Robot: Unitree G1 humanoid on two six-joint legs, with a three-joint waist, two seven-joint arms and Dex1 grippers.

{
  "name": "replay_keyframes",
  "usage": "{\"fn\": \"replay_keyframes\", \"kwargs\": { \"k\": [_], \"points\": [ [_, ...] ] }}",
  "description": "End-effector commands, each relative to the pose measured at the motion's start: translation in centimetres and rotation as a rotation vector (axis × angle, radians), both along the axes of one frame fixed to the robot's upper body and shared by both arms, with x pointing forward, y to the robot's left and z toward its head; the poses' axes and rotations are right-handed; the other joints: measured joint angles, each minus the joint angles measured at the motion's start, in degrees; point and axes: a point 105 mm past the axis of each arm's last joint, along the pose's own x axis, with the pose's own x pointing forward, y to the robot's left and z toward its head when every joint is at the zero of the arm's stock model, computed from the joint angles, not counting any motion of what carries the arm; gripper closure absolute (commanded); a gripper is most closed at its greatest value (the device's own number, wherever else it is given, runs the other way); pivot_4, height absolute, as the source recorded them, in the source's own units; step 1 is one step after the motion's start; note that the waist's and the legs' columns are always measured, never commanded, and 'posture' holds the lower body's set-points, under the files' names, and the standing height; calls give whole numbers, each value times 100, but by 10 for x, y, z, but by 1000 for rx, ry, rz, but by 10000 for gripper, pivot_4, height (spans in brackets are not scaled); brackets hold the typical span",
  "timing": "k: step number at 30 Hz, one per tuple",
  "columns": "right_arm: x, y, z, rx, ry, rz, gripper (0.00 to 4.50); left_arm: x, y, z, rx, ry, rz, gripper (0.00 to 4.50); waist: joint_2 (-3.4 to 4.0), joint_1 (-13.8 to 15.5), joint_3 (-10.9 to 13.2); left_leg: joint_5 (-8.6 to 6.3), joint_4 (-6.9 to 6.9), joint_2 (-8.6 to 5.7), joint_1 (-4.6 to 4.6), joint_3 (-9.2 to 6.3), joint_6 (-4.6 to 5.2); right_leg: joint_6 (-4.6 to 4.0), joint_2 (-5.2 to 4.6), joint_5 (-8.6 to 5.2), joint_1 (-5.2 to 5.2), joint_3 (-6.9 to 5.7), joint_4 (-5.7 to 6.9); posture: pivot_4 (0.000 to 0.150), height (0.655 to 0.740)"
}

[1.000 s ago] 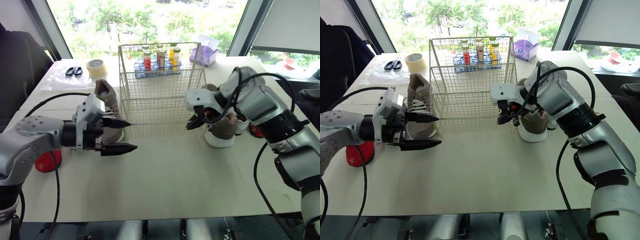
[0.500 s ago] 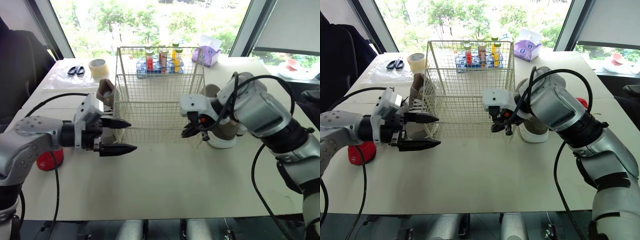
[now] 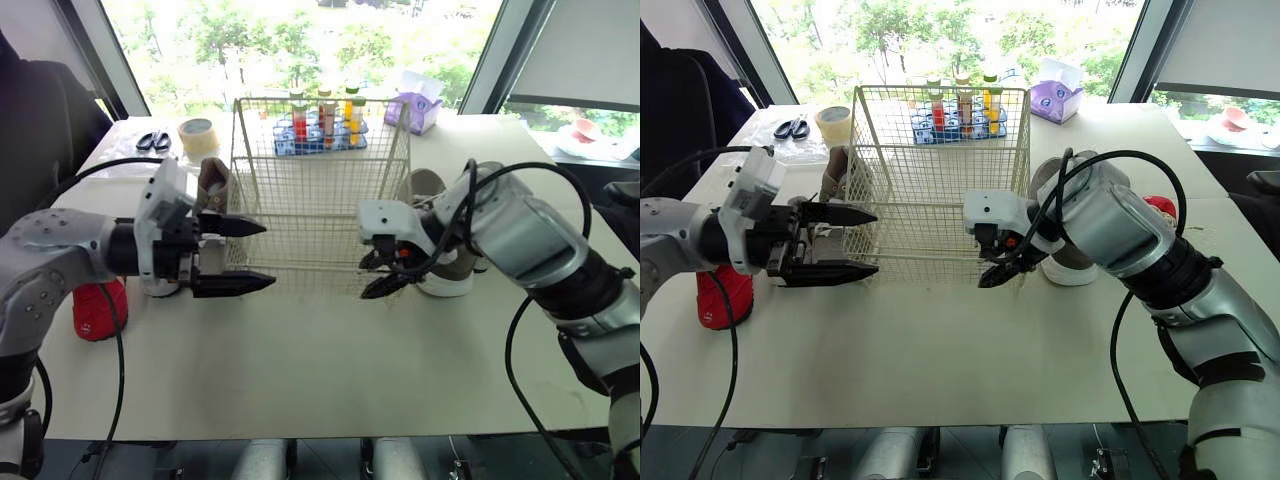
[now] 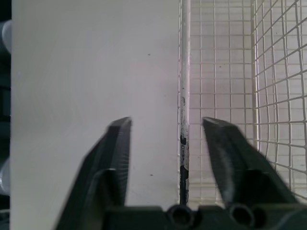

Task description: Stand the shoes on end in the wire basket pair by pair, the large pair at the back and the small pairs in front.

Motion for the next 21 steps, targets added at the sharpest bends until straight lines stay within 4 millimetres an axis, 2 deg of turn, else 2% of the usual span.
{"fn": "replay_keyframes", "kwargs": {
  "k": [1, 4, 7, 8, 9, 11, 12, 14, 16, 18, 21],
  "points": [
    [-12, -5, 37, 77, -82, -29, 15519, -1, -1, 5, -5, -19, -21, 0, -1, 8, 0, 0, 0, 0, 1, -1, 0, 0, 0, 0, 1, -1, 0, 1500, 6563],
    [-7, -18, 88, 250, -211, -132, 15519, -1, -5, 9, -38, -6, -54, 0, -1, 10, 0, 0, 0, 0, 4, 0, 1, 0, 0, 0, 6, -1, -1, 1500, 6563],
    [8, -40, 137, 539, -387, -309, 15519, -3, -9, 15, -88, 18, -93, 0, -5, 13, -2, 0, 0, 1, 6, -1, 1, 0, 2, 0, 8, -2, -1, 1500, 6563],
    [11, -49, 146, 634, -449, -344, 15519, -5, -9, 16, -101, 33, -114, 0, -11, 16, -6, 0, -1, 1, 8, -2, 1, -1, 2, 0, 11, -2, -1, 1500, 6563],
    [12, -62, 144, 696, -482, -401, 10166, -6, -11, 19, -126, 50, -137, 0, -24, 18, -14, 0, -1, 2, 8, -4, 0, -1, 4, 0, 12, -3, -2, 1500, 6563],
    [17, -89, 128, 797, -517, -588, 3326, -7, -17, 23, -165, 74, -170, 0, -57, 55, -34, 0, -4, 2, 18, -14, 0, -1, 3, -1, 31, -11, -5, 1500, 6563],
    [19, -102, 118, 840, -553, -695, 692, -6, -22, 22, -176, 80, -178, 0, -50, 44, -30, 0, -2, 1, 23, -21, 0, 0, 3, -1, 45, -16, -10, 1500, 6563],
    [18, -124, 101, 928, -623, -870, 692, -3, -31, 18, -188, 86, -174, 0, -48, 40, -29, 2, 2, -17, 20, -11, 3, 2, -8, 2, 40, -1, -8, 1500, 6563],
    [8, -129, 78, 950, -637, -931, 692, -3, -38, 14, -220, 110, -181, 0, -42, 32, -27, 2, 3, -23, 23, -16, 3, 3, -13, 2, 41, 0, 1, 1500, 6563],
    [0, -135, 42, 900, -658, -1017, 692, -2, -47, 13, -298, 149, -178, 0, -45, 43, -33, 3, 0, -41, 22, -20, 2, 3, -12, 1, 36, 3, 6, 1500, 6563],
    [-9, -139, 12, 913, -678, -1161, 692, 0, -56, 0, -285, 155, -138, 0, -37, -18, -32, 3, -2, -46, 29, -26, 2, 9, -11, -4, 42, 10, 7, 1500, 6563]
  ]
}}
